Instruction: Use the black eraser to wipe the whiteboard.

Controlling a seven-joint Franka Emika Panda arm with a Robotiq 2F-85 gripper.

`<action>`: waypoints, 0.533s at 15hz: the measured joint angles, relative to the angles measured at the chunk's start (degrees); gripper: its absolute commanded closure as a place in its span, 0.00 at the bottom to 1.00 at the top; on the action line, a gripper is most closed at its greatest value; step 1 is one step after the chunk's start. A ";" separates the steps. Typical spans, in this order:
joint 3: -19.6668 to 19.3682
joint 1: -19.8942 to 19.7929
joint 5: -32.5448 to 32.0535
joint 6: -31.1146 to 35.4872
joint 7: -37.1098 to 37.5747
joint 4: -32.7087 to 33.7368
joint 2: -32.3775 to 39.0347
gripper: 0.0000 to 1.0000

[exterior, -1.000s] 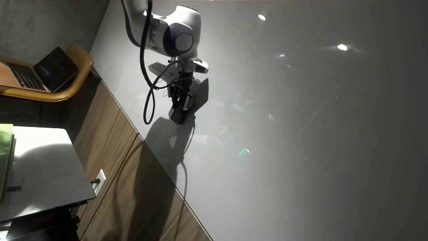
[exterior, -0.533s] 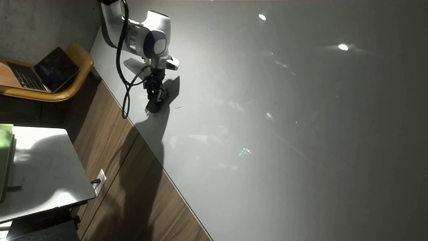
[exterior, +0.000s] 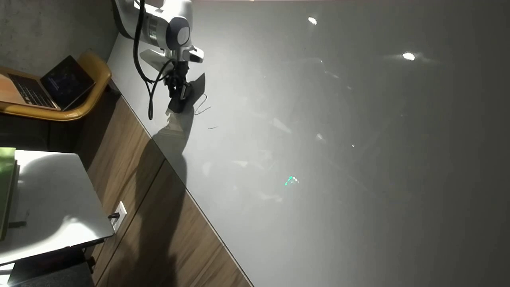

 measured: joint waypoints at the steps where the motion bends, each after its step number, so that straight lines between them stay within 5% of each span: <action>1: 0.24 0.82 0.00 -1.15 0.25 1.11 -0.10 0.72; 8: -0.17 2.89 -0.79 -6.79 0.42 6.07 0.10 0.72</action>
